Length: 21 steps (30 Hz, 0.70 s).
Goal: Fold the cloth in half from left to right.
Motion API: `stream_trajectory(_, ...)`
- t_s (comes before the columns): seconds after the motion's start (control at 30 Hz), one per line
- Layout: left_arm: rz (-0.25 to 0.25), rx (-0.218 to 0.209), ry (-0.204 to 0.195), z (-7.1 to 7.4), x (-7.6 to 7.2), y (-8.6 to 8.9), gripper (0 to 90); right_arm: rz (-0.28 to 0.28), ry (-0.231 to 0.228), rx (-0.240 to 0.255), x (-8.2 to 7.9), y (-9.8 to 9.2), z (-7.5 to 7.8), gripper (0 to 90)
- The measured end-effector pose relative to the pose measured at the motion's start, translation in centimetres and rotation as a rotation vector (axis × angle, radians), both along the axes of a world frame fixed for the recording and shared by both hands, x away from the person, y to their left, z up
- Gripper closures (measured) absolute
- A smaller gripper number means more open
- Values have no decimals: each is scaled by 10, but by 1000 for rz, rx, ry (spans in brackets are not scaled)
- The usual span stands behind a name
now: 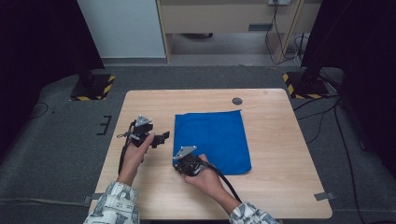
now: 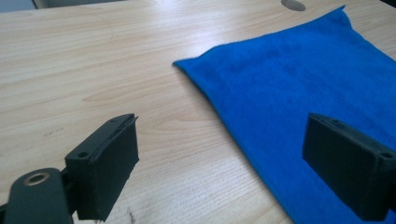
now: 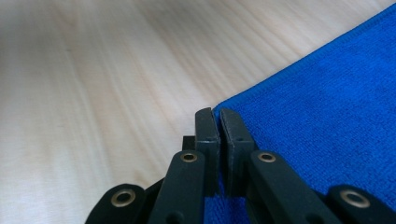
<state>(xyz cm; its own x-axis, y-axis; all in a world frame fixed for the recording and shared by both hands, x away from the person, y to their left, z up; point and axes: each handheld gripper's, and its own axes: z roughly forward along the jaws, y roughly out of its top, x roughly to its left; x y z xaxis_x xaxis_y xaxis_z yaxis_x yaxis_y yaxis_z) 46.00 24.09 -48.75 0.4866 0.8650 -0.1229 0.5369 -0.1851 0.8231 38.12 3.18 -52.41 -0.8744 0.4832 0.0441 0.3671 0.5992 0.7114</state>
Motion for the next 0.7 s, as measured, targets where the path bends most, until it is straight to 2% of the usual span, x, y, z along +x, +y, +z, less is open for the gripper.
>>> stream_trajectory(0.03,2,10,-7,1,1,0,101,6,1,5,-2,1,0,872)
stream_trajectory(0.17,5,8,-33,4,10,-1,120,16,9,16,-11,4,2,871)
stream_trajectory(0.27,-11,14,-23,3,19,-6,145,14,18,28,-15,7,3,871)
stream_trajectory(0.43,-60,65,11,-4,36,-19,205,14,23,48,-20,15,4,870)
stream_trajectory(0.53,-74,107,7,-8,46,-26,261,6,32,60,-24,20,4,871)
stream_trajectory(0.6,-103,104,-4,-11,51,-28,305,8,36,65,-26,22,4,871)
stream_trajectory(0.67,-94,122,-6,-14,58,-28,349,3,35,68,-28,25,4,871)
stream_trajectory(0.7,-88,117,-4,-15,59,-27,366,3,33,73,-29,27,4,870)
